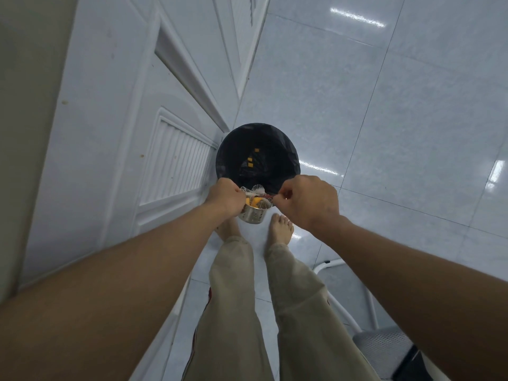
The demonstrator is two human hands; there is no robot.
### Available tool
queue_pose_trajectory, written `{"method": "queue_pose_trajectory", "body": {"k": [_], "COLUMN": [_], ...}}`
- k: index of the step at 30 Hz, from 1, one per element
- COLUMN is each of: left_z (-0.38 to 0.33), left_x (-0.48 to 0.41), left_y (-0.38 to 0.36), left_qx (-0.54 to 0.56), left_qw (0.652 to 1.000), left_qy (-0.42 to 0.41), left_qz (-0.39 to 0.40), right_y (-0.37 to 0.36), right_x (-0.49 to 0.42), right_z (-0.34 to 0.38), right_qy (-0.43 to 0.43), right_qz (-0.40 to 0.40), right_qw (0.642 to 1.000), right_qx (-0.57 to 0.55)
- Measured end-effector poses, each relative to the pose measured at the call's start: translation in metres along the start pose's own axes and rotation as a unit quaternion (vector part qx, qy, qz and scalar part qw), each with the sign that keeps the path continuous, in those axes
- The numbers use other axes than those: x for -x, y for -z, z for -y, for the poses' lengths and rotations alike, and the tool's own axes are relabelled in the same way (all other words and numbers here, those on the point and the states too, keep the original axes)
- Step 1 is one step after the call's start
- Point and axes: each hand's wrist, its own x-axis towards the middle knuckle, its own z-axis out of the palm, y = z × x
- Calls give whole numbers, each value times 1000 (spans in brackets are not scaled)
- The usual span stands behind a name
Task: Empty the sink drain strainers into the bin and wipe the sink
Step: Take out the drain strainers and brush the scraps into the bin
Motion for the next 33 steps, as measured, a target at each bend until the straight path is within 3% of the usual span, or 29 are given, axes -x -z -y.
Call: {"method": "queue_pose_trajectory", "body": {"k": [7,13,19,24,33], "left_z": [-2,-3,-2,-1,0], "left_x": [-2,-1,0,1,5], "left_y": [-3,-6,-6,-5,-5], "left_qx": [25,2,9,21,19], "left_qw": [999,1000,1000,1000,1000], "left_qy": [18,-5,4,5,-14], "left_qz": [10,3,14,9,-3], "right_y": [0,3,-4,-5,0], "right_x": [-3,-7,-2,0,-6], "right_z": [1,6,2,-2,2], "right_qy": [25,46,68,34,18], "right_qz": [56,185,105,39,125], "right_qw": [998,981,992,998,992], "right_qx": [17,-24,-26,-28,19]}}
